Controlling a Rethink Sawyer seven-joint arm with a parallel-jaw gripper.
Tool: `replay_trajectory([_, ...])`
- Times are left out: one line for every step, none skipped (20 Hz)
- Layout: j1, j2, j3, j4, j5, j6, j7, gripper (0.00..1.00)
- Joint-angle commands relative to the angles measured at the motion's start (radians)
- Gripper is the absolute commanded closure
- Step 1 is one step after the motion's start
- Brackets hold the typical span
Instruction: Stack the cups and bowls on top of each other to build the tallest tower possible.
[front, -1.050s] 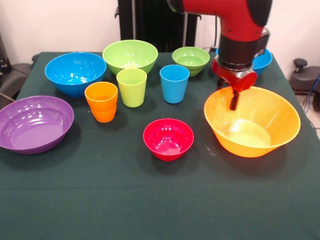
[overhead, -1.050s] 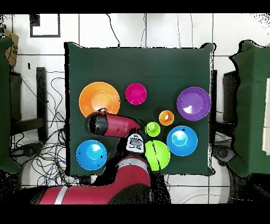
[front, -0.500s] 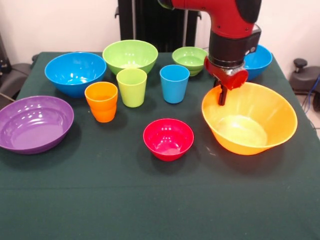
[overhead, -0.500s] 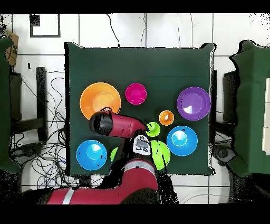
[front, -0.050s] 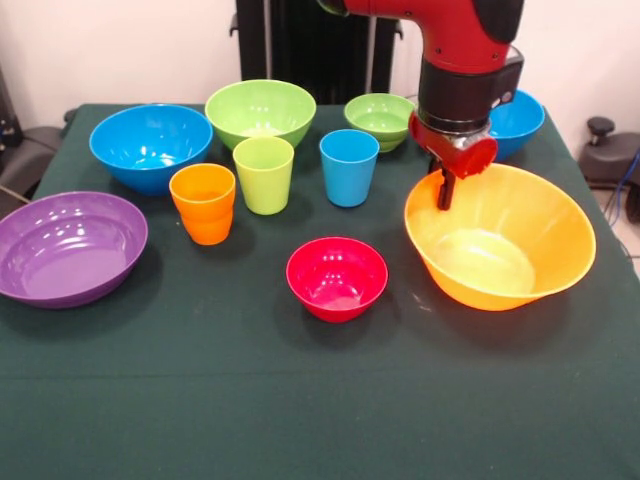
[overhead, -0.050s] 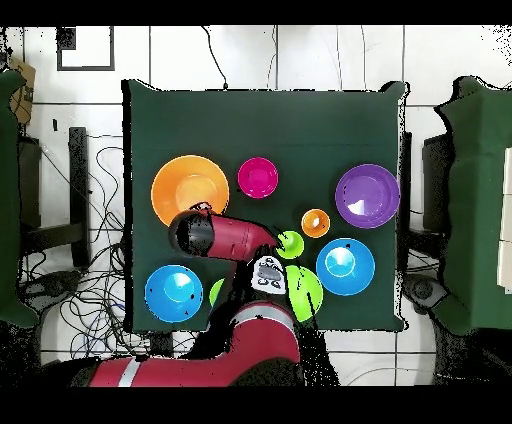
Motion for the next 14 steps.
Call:
replay_trajectory([0.02,0.034,0.052,0.052,-0.06,-0.045,0.028,1.0])
replay_trajectory([0.028,0.025,0.054,0.06,-0.055,-0.045,0.037,1.0])
replay_trajectory([0.031,0.008,0.055,0.067,-0.051,-0.03,0.039,1.0])
replay_trajectory([0.033,-0.008,0.056,0.075,-0.047,-0.016,0.041,1.0])
replay_trajectory([0.036,-0.025,0.057,0.083,-0.044,-0.002,0.042,1.0])
replay_trajectory([0.034,-0.047,0.063,0.096,-0.04,0.013,0.04,1.0])
replay_trajectory([0.031,-0.07,0.069,0.108,-0.037,0.029,0.038,1.0])
replay_trajectory([0.029,-0.096,0.071,0.12,-0.032,0.051,0.036,1.0])
replay_trajectory([0.026,-0.111,0.072,0.126,-0.03,0.06,0.033,1.0])
replay_trajectory([0.026,-0.125,0.071,0.129,-0.029,0.069,0.031,1.0])
replay_trajectory([0.022,-0.126,0.075,0.13,-0.028,0.068,0.029,1.0])
replay_trajectory([0.019,-0.128,0.077,0.131,-0.027,0.06,0.029,1.0])
replay_trajectory([0.017,-0.129,0.08,0.132,-0.027,0.051,0.029,1.0])
replay_trajectory([0.013,-0.13,0.082,0.132,-0.029,0.045,0.026,1.0])
